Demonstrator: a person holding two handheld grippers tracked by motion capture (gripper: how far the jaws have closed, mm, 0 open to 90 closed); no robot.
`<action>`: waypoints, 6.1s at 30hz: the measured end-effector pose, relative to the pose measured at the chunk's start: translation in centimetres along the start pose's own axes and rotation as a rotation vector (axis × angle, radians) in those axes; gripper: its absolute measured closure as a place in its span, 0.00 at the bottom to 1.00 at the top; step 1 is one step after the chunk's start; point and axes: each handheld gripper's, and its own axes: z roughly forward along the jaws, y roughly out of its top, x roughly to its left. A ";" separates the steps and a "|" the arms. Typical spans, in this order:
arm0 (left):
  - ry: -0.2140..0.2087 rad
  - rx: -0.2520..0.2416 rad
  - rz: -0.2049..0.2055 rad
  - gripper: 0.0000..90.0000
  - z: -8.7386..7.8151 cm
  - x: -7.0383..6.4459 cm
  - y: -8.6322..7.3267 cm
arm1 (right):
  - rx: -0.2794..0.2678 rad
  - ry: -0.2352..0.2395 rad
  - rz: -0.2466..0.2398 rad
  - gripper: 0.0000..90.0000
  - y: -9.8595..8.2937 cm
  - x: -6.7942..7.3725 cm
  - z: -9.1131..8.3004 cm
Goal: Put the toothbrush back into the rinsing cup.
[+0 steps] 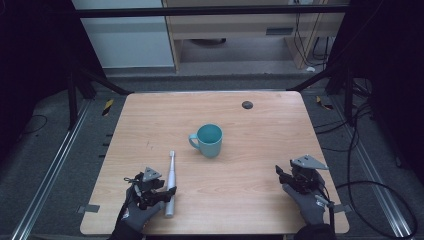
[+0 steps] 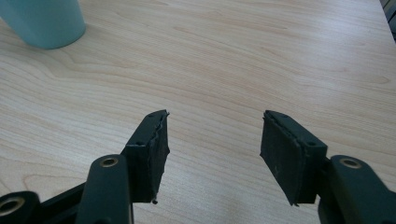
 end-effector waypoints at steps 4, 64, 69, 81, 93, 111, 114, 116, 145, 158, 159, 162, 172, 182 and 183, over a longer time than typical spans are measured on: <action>0.000 0.019 0.009 0.50 0.3 0.0 0.0 | 0.003 0.001 -0.003 0.47 0.0 0.0 0.0; -0.062 0.331 0.144 0.56 0.2 0.4 4.0 | 0.041 0.023 -0.014 0.49 0.0 -0.1 0.3; -0.065 0.355 0.140 0.59 0.8 0.4 4.2 | 0.043 0.023 -0.015 0.49 0.0 -0.2 0.3; -0.060 0.398 0.126 0.70 1.8 0.5 4.1 | 0.054 0.025 -0.008 0.50 0.0 -0.1 0.4; -0.049 0.392 0.101 0.73 1.8 0.6 3.9 | 0.055 0.023 -0.016 0.50 0.0 -0.1 0.4; 0.004 0.227 -0.011 0.73 -3.3 4.1 4.9 | 0.053 0.017 -0.004 0.50 -0.1 -0.4 0.2; 0.036 0.177 -0.038 0.73 -4.4 5.0 5.2 | 0.051 0.014 0.000 0.50 -0.2 -0.4 0.2; 0.050 0.152 -0.049 0.73 -4.7 5.2 5.4 | 0.048 0.012 -0.003 0.50 -0.2 -0.4 0.2; 0.169 -0.361 -0.135 0.73 -3.3 3.6 15.1 | 0.028 0.000 -0.013 0.45 -0.4 -0.4 0.3; 0.130 -0.440 -0.126 0.73 1.1 0.5 18.6 | 0.022 -0.001 -0.012 0.44 -0.4 -0.4 0.4; 0.130 -0.440 -0.126 0.73 1.1 0.5 18.6 | 0.021 0.000 -0.012 0.44 -0.4 -0.4 0.4; 0.125 -0.463 -0.125 0.73 1.9 -0.1 19.1 | 0.020 -0.003 -0.015 0.44 -0.4 -0.4 0.4; 0.110 -0.507 -0.121 0.73 2.8 -1.7 20.2 | 0.014 -0.004 -0.011 0.44 -0.5 -0.5 0.4; 0.122 -0.537 -0.119 0.73 4.4 -3.6 20.5 | 0.015 0.003 -0.014 0.44 -0.4 -0.4 0.5; 0.120 -0.538 -0.117 0.73 4.6 -3.7 20.5 | 0.013 0.001 -0.018 0.44 -0.5 -0.4 0.5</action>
